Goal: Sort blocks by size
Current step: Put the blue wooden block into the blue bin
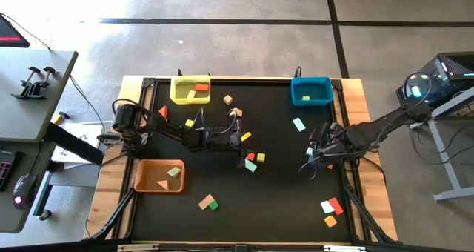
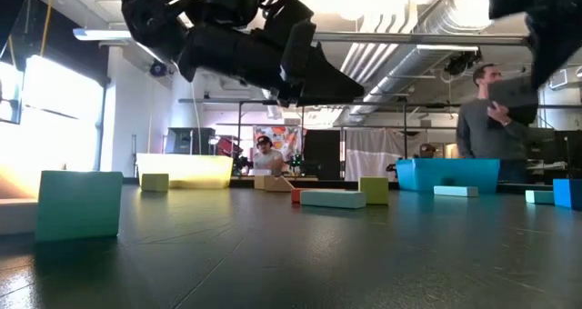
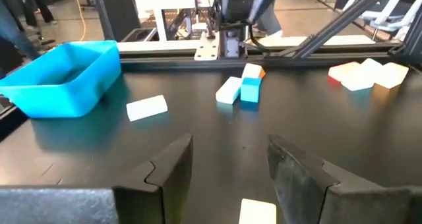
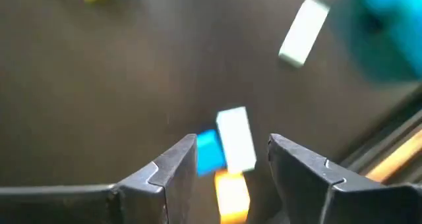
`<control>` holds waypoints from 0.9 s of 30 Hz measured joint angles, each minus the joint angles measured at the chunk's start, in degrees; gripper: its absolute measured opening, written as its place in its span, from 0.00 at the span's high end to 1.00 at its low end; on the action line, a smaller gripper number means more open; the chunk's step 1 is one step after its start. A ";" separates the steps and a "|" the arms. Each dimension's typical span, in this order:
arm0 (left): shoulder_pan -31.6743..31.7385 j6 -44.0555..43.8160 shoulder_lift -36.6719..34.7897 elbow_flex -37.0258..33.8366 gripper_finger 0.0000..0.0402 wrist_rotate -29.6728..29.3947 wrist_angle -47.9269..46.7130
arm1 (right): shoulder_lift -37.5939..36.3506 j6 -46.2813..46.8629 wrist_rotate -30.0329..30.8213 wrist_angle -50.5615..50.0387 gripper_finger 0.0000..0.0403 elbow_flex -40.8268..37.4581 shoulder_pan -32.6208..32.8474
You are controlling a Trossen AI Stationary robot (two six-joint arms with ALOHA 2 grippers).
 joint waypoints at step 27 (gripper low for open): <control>0.09 0.00 0.01 0.00 0.55 -0.03 -2.13 | 7.18 -23.25 -15.12 22.56 0.33 -18.81 -5.64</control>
